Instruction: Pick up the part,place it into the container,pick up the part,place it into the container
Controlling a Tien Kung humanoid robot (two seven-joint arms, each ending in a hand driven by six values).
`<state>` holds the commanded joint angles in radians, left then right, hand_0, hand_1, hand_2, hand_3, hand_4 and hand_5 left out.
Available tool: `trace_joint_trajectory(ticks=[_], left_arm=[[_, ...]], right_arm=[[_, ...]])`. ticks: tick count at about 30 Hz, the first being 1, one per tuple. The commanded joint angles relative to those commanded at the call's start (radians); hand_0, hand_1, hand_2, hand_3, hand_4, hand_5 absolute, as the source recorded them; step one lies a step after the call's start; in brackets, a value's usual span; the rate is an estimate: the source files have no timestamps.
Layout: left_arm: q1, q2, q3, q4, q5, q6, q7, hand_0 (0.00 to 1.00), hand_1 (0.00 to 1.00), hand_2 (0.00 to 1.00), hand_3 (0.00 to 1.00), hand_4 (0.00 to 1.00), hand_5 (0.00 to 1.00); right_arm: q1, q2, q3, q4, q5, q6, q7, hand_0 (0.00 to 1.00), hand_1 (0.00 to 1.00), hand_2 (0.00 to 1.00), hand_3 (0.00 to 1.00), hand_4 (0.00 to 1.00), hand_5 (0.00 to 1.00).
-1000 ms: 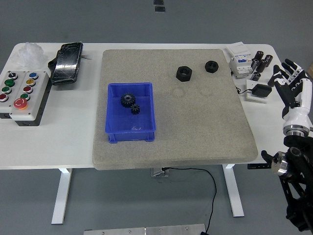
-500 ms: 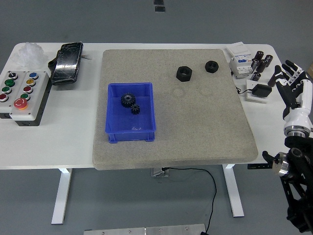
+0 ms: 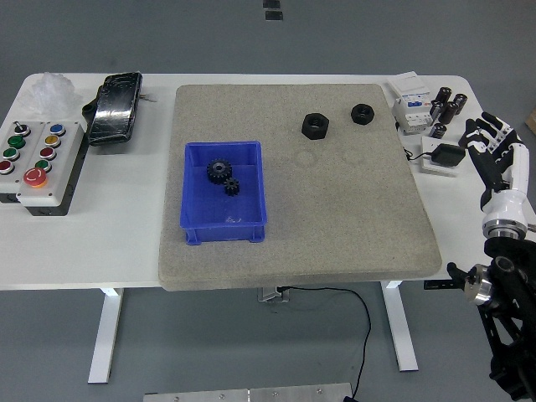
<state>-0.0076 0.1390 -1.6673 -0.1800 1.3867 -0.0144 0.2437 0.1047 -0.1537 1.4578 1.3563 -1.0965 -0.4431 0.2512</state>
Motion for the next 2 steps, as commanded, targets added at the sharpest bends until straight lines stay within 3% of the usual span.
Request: trace_joint_trajectory(ticks=[2], left_arm=[[0.001,-0.001,0.0,0.0,0.0,0.0,0.001,0.617,0.508,0.55,0.64,0.63,0.402]], right_arm=[[0.004,-0.002,0.001,-0.003,-0.003,0.001,-0.005,0.652,0.707,0.722,0.72,0.813,0.39]])
